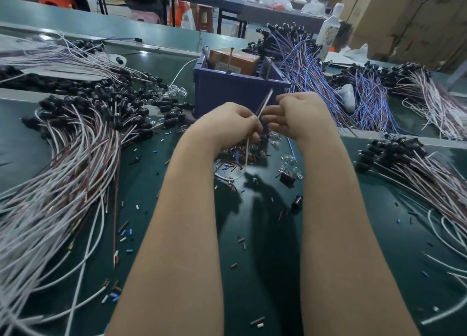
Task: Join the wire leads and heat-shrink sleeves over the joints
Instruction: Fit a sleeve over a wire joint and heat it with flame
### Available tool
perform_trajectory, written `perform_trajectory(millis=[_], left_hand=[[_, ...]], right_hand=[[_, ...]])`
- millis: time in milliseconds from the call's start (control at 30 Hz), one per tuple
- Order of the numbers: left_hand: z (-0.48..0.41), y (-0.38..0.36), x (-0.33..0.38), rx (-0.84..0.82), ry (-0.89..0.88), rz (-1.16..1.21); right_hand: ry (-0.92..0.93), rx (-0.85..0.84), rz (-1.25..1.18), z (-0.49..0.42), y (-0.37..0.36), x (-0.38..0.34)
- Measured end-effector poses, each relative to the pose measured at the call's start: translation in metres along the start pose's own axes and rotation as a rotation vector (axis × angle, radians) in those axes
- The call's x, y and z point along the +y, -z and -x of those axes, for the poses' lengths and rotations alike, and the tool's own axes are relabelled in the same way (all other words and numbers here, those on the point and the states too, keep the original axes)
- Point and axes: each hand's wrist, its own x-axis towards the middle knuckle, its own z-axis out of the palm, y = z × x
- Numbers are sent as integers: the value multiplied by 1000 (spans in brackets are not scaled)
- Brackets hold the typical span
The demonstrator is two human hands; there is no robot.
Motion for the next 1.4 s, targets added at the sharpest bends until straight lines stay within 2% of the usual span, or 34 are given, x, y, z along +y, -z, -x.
perform_trajectory(millis=[133,300,400,567,667,767,867,1033,1233,1400], left_hand=[[-1,-2,0,-50,-5,-37],[-6,-3,-4,42,33,61],[-8,-3,-6,119,53,241],[-4,-8,-3,79,69,610],[-4,-10,-3,95,70,707],[-7,-10,-6,149,79,671],[-9,-12,-7,177,57,596],[-10,-12,-7,218,34,508],[-15,-9,-8,347,-12,370],[-14,-5,-4,405,-76,217]], right_hand=[[-15,-74,-144,-4,-4,13],[31,-110,-65,-7,-5,13],[84,-205,71,-4,-6,14],[149,-152,33,-4,-9,11],[152,-159,101,-6,-8,12],[167,-185,269,-4,-7,14],[186,-177,327,-3,-7,15],[183,-181,272,-4,-7,16],[308,-110,127,-2,-12,11],[432,-20,213,1,-11,6]])
